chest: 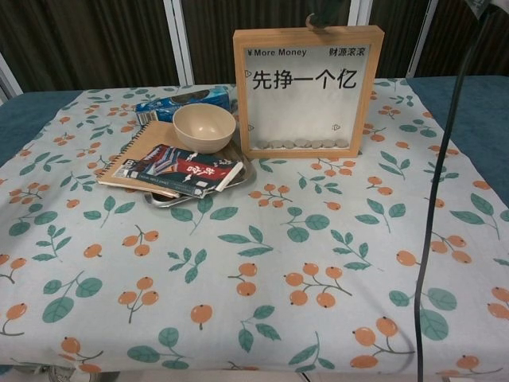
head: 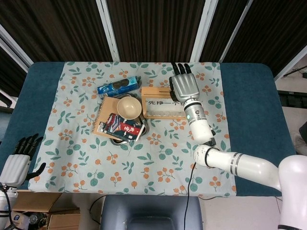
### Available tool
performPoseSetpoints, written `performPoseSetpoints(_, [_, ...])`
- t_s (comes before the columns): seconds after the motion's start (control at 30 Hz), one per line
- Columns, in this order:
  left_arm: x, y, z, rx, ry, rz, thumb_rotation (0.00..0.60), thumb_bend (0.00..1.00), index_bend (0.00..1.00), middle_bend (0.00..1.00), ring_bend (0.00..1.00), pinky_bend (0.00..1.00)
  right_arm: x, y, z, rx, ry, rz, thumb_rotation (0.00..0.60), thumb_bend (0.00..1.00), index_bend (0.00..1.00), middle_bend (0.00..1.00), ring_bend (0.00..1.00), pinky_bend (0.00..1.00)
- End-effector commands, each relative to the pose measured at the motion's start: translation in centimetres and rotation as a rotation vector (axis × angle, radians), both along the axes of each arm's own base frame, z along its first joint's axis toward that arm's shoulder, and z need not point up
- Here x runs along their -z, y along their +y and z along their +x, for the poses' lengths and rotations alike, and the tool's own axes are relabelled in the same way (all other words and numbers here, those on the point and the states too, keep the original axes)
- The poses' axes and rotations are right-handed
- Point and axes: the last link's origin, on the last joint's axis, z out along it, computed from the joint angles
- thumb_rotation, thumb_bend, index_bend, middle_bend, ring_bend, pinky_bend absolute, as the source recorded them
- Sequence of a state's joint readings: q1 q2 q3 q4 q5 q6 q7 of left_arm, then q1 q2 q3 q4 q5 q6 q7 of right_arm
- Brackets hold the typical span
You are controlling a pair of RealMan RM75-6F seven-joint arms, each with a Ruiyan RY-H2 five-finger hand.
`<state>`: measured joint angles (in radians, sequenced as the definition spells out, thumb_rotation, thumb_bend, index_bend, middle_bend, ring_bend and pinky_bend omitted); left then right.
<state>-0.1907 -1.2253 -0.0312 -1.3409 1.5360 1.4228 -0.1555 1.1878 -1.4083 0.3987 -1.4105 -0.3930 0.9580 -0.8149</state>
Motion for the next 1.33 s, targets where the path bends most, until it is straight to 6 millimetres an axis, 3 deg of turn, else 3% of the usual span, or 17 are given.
performPoseSetpoints(0.03, [0.0, 0.0, 0.0, -0.001, 0.001, 0.000, 0.600, 0.33, 0.00, 0.00, 0.00, 0.00, 0.1, 0.0, 0.0, 0.002, 0.001, 0.004, 0.600, 0.58, 0.74, 0.12, 0.00, 0.00])
performPoseSetpoints(0.27, [0.0, 0.1, 0.0, -0.005, 0.002, -0.002, 0.600, 0.33, 0.00, 0.00, 0.00, 0.00, 0.4, -0.1, 0.0, 0.004, -0.006, 0.009, 0.600, 0.58, 0.71, 0.12, 0.00, 0.00])
performPoseSetpoints(0.33, [-0.1, 0.2, 0.1, -0.003, 0.003, -0.001, 0.600, 0.33, 0.00, 0.00, 0.00, 0.00, 0.4, -0.1, -0.1, 0.005, -0.004, 0.011, 0.600, 0.58, 0.59, 0.12, 0.00, 0.00])
performPoseSetpoints(0.43, [-0.1, 0.2, 0.1, -0.003, 0.004, -0.001, 0.600, 0.33, 0.00, 0.00, 0.00, 0.00, 0.3, 0.0, -0.3, 0.006, 0.001, 0.024, 0.600, 0.54, 0.17, 0.09, 0.00, 0.00])
performPoseSetpoints(0.5, [-0.1, 0.2, 0.1, -0.005, 0.005, -0.002, 0.600, 0.33, 0.00, 0.00, 0.00, 0.00, 0.0, 0.2, -0.3, 0.000, -0.012, 0.033, 0.600, 0.49, 0.01, 0.03, 0.00, 0.00])
performPoseSetpoints(0.63, [-0.1, 0.2, 0.1, -0.006, 0.001, 0.002, 0.600, 0.33, 0.00, 0.00, 0.00, 0.00, -1.5, 1.5, -0.6, -0.069, -0.054, -0.010, 0.600, 0.45, 0.00, 0.00, 0.00, 0.00])
performPoseSetpoints(0.7, [-0.2, 0.2, 0.1, -0.005, -0.004, 0.007, 0.600, 0.33, 0.00, 0.00, 0.00, 0.00, -2.5, 3.7, -1.7, -0.133, -0.101, -0.057, 0.600, 0.45, 0.00, 0.00, 0.00, 0.00])
performPoseSetpoints(0.73, [-0.2, 0.2, 0.1, -0.004, -0.008, 0.009, 0.600, 0.33, 0.00, 0.00, 0.00, 0.00, -2.9, 5.0, -2.8, -0.160, -0.106, -0.080, 0.600, 0.45, 0.00, 0.00, 0.00, 0.00])
performPoseSetpoints(0.9, [-0.4, 0.2, 0.6, 0.027, -0.014, 0.023, 0.600, 0.33, 0.00, 0.00, 0.00, 0.00, -4.3, 12.8, -11.6, -0.202, -0.067, -0.237, 0.600, 0.41, 0.00, 0.00, 0.00, 0.00])
performPoseSetpoints(1.0, [-0.7, 0.1, 0.9, 0.041, -0.006, 0.033, 0.600, 0.33, 0.00, 0.00, 0.00, 0.00, -4.8, 17.1, -17.4, -0.113, -0.062, -0.291, 0.600, 0.40, 0.00, 0.00, 0.00, 0.00])
performPoseSetpoints(1.03, [-0.9, 0.0, 1.1, 0.046, -0.007, 0.041, 0.600, 0.33, 0.00, 0.00, 0.00, 0.00, -5.0, 19.5, -21.2, -0.014, -0.067, -0.305, 0.600, 0.40, 0.00, 0.00, 0.00, 0.00])
performPoseSetpoints(1.07, [-1.0, -0.1, 1.2, 0.048, -0.010, 0.044, 0.600, 0.33, 0.00, 0.00, 0.00, 0.00, -5.0, 20.6, -22.9, 0.021, -0.071, -0.300, 0.600, 0.40, 0.00, 0.00, 0.00, 0.00])
performPoseSetpoints(1.23, [-0.9, -0.4, 1.3, 0.055, -0.007, 0.046, 0.600, 0.33, 0.00, 0.00, 0.00, 0.00, -5.4, 23.9, -28.4, 0.126, -0.065, -0.306, 0.600, 0.40, 0.00, 0.00, 0.00, 0.00])
performPoseSetpoints(1.33, [-0.9, -0.3, 1.3, 0.060, -0.009, 0.049, 0.600, 0.33, 0.00, 0.00, 0.00, 0.00, -5.7, 24.9, -29.4, 0.151, -0.069, -0.319, 0.600, 0.40, 0.00, 0.00, 0.00, 0.00])
